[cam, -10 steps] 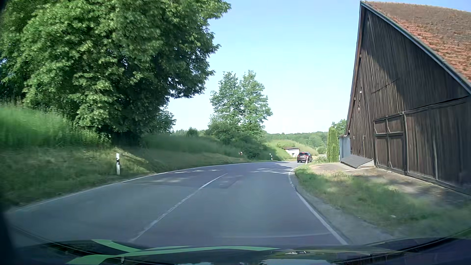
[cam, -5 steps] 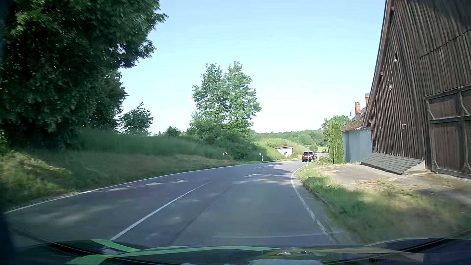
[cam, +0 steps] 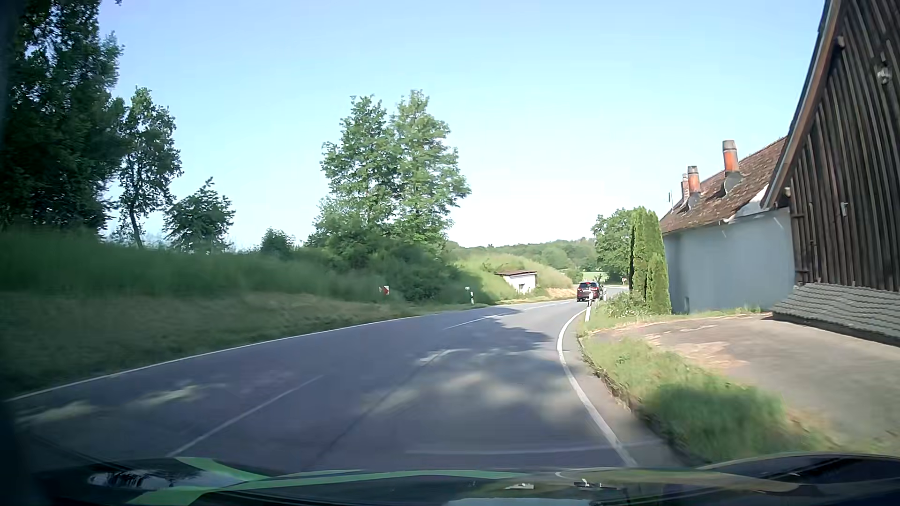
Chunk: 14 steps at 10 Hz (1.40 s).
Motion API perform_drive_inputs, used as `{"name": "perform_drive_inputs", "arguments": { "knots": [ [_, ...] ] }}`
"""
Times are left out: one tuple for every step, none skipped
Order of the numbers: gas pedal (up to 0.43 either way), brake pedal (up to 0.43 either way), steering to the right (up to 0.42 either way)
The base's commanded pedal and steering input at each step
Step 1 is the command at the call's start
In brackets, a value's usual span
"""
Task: Follow the waypoints while adhering to traffic rules and regulations
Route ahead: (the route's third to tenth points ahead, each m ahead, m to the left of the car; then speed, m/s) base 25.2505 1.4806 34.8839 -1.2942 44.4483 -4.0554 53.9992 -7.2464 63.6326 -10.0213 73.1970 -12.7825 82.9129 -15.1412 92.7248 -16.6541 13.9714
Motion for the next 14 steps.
{"name": "perform_drive_inputs", "arguments": {
  "knots": [
    [0.000,0.000,0.028],
    [0.000,0.000,0.027],
    [0.020,0.000,0.027],
    [0.020,0.000,0.026],
    [0.020,0.000,0.026],
    [0.028,0.000,0.027],
    [0.028,0.000,0.028],
    [0.039,0.000,0.027],
    [0.039,0.000,0.027],
    [0.039,0.000,0.027],
    [0.039,0.000,0.028],
    [0.067,0.000,0.031],
    [0.087,0.000,0.037],
    [0.087,0.000,0.047]
  ]
}}
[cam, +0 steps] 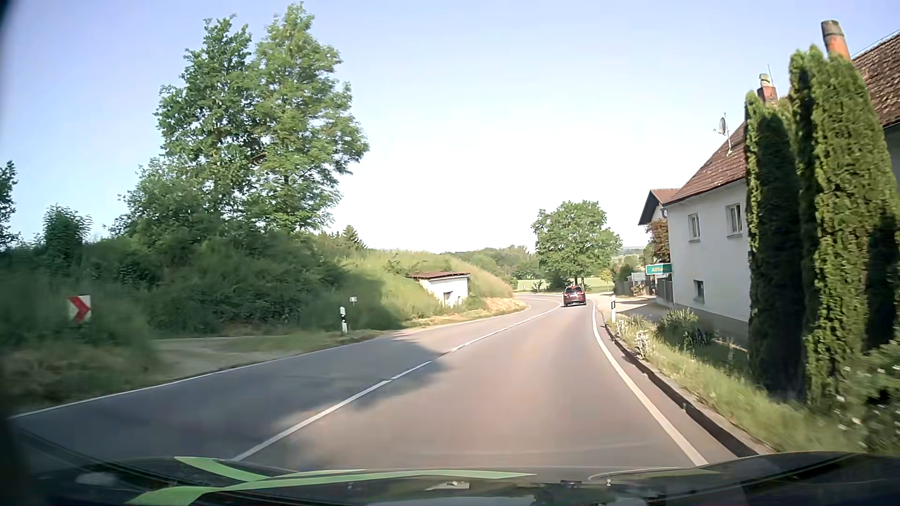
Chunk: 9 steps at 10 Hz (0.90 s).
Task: Follow the waypoints while adhering to traffic rules and regulations
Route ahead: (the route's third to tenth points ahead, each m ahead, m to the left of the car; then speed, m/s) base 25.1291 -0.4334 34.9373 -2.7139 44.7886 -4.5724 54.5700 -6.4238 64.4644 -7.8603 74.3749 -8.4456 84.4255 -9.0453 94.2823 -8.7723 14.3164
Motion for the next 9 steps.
{"name": "perform_drive_inputs", "arguments": {
  "knots": [
    [0.087,0.000,0.050],
    [0.087,0.000,0.049],
    [0.087,0.000,0.046],
    [0.087,0.000,0.041],
    [0.087,0.000,0.041],
    [0.079,0.000,0.041],
    [0.079,0.000,0.041],
    [0.079,0.000,0.041],
    [0.000,0.000,0.036]
  ]
}}
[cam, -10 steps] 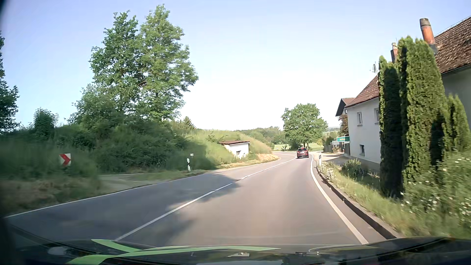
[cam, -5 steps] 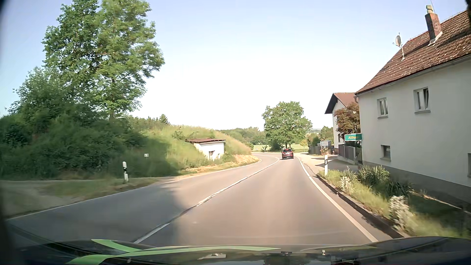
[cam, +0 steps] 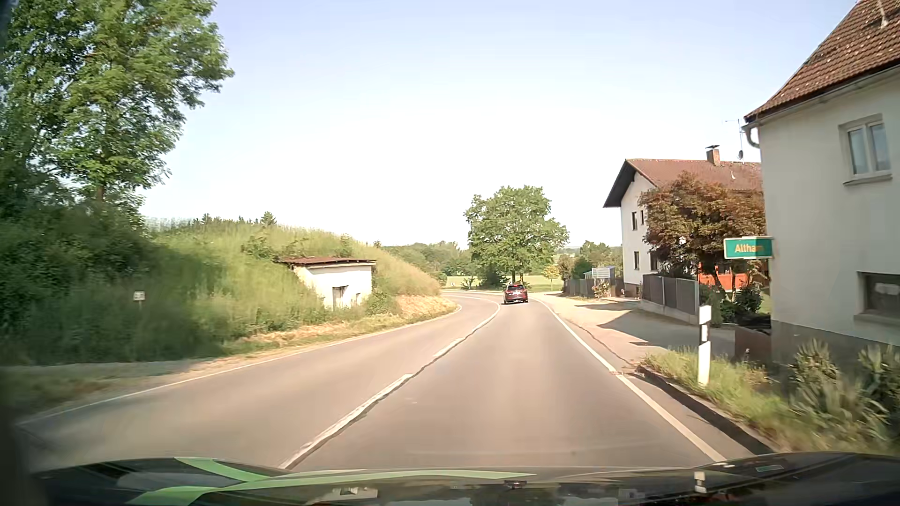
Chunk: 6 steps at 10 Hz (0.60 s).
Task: Follow the waypoints while adhering to traffic rules and regulations
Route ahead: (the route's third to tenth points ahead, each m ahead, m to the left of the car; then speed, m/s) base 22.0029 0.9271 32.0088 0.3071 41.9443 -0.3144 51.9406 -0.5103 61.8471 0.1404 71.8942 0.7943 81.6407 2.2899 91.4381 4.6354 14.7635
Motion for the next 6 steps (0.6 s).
{"name": "perform_drive_inputs", "arguments": {
  "knots": [
    [0.000,0.000,0.030],
    [0.000,0.000,0.023],
    [0.000,0.000,0.021],
    [0.000,0.000,0.019],
    [0.000,0.000,0.019],
    [0.000,0.000,0.017]
  ]
}}
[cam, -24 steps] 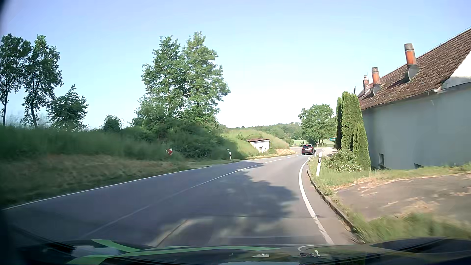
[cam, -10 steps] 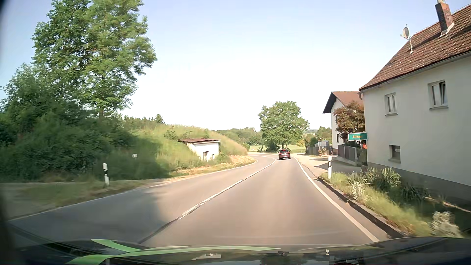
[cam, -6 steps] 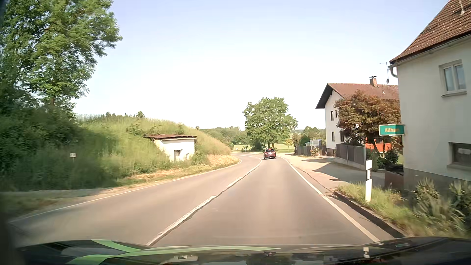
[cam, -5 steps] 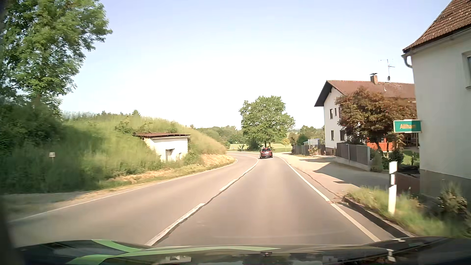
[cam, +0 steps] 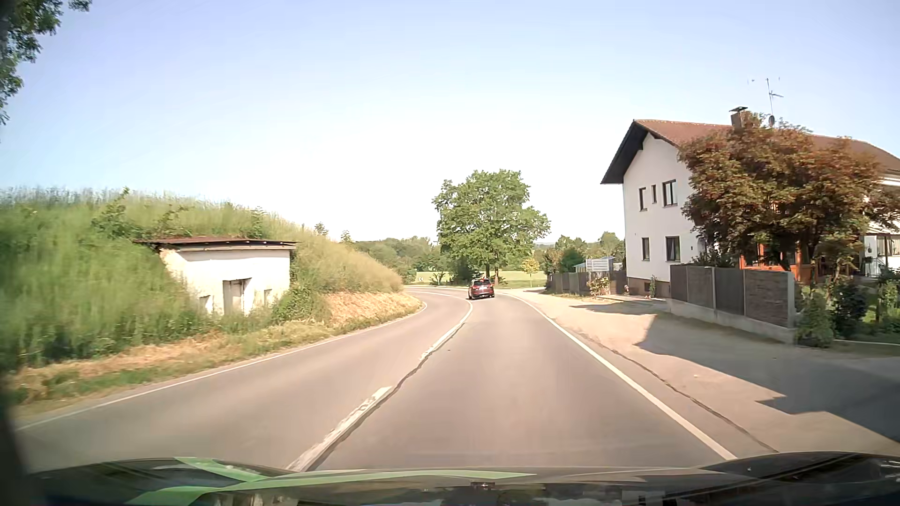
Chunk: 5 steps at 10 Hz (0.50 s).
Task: Follow the waypoints while adhering to traffic rules and regulations
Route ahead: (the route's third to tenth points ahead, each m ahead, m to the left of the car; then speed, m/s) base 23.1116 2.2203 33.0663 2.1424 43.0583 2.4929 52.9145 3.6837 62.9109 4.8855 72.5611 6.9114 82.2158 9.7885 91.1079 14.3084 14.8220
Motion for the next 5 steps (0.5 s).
{"name": "perform_drive_inputs", "arguments": {
  "knots": [
    [0.000,0.000,0.014],
    [0.000,0.000,0.011],
    [0.000,0.000,0.011],
    [0.000,0.000,0.011],
    [0.008,0.000,0.010]
  ]
}}
